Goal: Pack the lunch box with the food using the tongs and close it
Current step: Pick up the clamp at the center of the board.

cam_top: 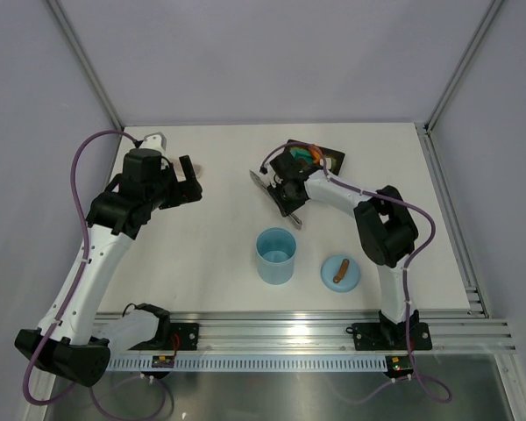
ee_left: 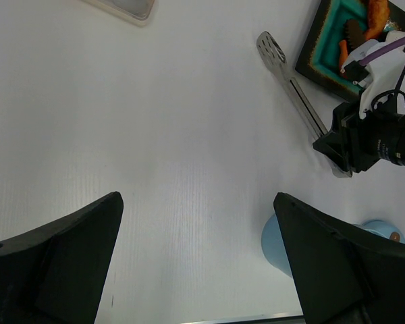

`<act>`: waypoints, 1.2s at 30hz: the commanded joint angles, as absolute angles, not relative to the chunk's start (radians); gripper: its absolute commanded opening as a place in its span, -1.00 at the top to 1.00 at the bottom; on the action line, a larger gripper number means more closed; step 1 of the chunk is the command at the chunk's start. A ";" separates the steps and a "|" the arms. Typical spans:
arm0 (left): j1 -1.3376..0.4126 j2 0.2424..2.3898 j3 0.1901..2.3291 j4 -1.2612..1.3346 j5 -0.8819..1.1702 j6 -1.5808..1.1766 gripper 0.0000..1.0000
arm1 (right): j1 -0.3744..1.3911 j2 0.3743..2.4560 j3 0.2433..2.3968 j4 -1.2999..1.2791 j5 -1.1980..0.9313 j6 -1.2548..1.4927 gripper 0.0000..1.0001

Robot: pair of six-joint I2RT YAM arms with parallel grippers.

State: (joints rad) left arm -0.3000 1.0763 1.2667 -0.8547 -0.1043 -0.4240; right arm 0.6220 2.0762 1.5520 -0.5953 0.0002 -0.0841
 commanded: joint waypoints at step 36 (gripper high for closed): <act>-0.301 1.049 1.275 -0.850 -0.276 -0.376 -0.98 | 0.359 1.706 1.795 -1.114 0.221 0.244 0.21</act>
